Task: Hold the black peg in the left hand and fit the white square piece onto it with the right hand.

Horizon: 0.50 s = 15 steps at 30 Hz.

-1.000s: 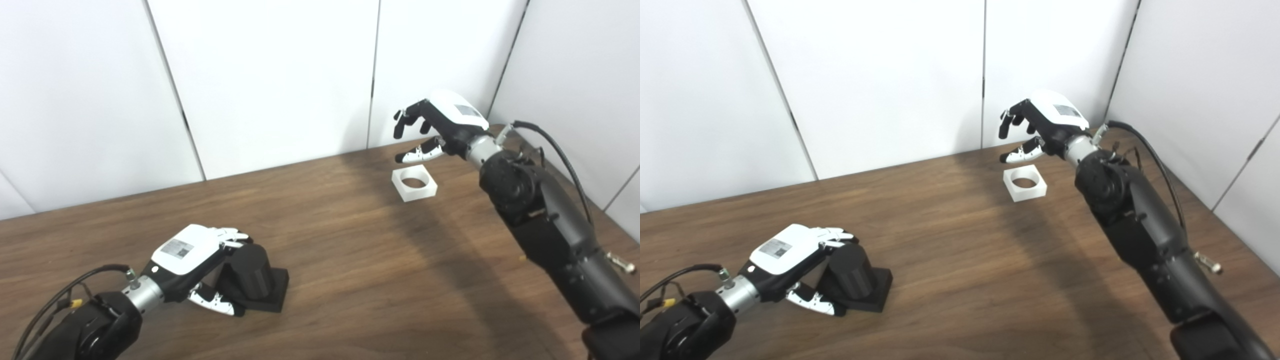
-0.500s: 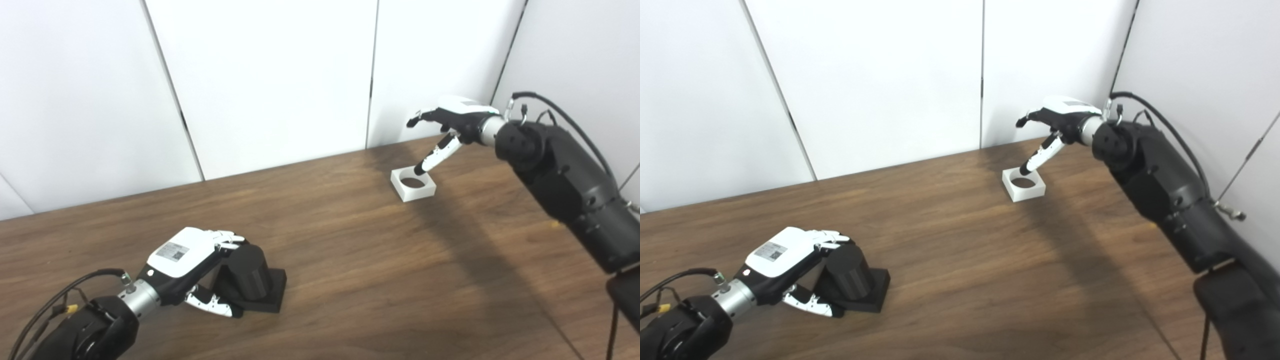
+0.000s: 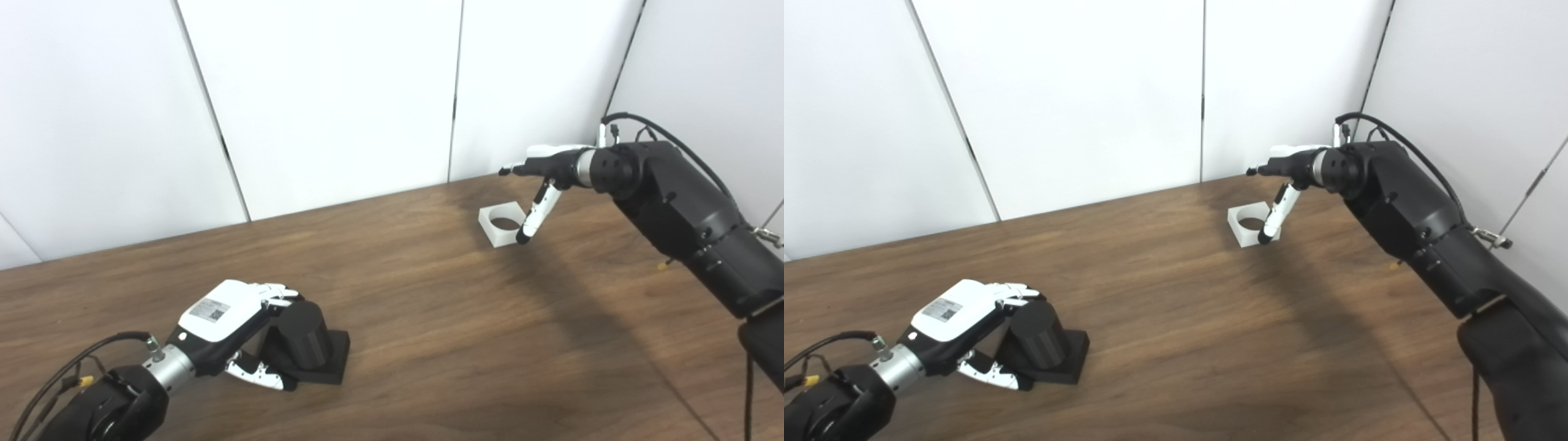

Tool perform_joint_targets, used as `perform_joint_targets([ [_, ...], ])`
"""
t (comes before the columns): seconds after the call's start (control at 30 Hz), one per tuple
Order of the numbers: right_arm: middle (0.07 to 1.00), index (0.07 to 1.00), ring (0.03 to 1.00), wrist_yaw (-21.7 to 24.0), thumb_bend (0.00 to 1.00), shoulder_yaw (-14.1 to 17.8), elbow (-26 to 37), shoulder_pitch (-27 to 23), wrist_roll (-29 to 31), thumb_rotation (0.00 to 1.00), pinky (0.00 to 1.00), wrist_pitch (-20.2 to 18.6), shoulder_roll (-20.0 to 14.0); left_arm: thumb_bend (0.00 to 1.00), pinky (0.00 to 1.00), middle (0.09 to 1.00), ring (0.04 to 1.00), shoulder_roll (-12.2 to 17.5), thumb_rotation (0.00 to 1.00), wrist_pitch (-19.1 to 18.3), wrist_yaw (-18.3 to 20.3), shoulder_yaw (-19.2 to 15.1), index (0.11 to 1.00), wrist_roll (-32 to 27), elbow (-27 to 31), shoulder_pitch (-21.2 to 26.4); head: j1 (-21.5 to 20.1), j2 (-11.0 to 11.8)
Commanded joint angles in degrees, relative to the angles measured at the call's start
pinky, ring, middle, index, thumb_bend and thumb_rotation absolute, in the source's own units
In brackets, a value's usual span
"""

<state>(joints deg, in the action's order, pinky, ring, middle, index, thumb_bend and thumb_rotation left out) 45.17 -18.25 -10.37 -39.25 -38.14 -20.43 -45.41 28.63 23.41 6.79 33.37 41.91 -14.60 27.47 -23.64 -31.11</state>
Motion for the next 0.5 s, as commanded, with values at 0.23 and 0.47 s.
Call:
perform_joint_targets([
  [0.23, 1.0, 0.987, 1.0, 1.1, 1.0, -1.6, 0.2, -3.1, -2.3, 0.28, 0.93, 1.3, -2.2, 0.52, 0.8, 0.839, 0.864, 1.9, 0.06, 0.8, 4.4, 2.3, 0.489, 3.4, -2.0, -3.0, 0.0, -0.2],
  [0.47, 1.0, 0.95, 1.0, -6.0, 0.95, -3.7, -3.0, -1.9, -6.7, 0.22, 0.94, 4.3, -0.3, 0.52, 0.81, 0.848, 0.872, 1.7, 0.06, -0.1, 5.2, 2.6, 0.49, 3.7, -1.5, -2.9, 0.3, -0.3],
])
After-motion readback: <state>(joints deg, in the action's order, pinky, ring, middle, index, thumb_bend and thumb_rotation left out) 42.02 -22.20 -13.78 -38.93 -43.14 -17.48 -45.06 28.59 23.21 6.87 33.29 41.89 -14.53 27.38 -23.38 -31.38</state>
